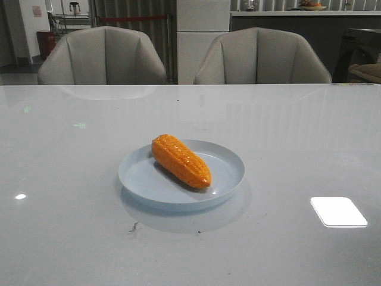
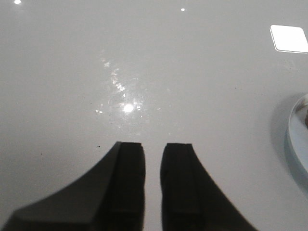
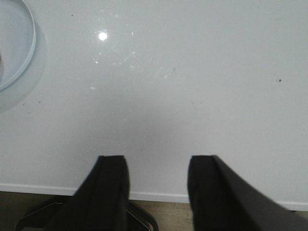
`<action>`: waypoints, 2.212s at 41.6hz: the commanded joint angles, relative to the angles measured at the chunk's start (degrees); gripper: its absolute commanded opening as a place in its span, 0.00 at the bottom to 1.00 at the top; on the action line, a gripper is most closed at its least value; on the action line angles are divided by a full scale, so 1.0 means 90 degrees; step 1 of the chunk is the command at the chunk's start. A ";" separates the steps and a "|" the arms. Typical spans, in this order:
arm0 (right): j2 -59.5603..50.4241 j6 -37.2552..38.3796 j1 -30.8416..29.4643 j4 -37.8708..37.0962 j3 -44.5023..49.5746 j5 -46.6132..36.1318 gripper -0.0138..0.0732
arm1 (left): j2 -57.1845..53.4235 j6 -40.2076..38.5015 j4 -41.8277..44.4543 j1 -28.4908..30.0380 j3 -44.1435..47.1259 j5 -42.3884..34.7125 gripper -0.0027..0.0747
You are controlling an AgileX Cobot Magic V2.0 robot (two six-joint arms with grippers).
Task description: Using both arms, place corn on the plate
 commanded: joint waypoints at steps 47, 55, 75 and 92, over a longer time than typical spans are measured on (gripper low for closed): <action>-0.0054 -0.0013 -0.0043 0.0014 -0.0148 -0.0339 0.21 | -0.0315 -0.0071 -0.0083 0.0011 -0.0001 -0.0536 0.15; -0.0054 -0.0013 -0.0043 0.0014 -0.0148 -0.0339 0.21 | -0.1475 -0.0071 -0.0083 0.0011 0.0641 -0.1626 0.15; -0.0054 -0.0013 -0.0043 0.0014 -0.0148 -0.0339 0.21 | -0.3903 -0.0071 -0.0083 0.0025 0.2302 -0.2298 0.15; -0.0054 -0.0013 -0.0043 0.0014 -0.0148 -0.0339 0.21 | -0.5615 -0.0071 -0.0083 0.0122 0.3469 -0.2411 0.15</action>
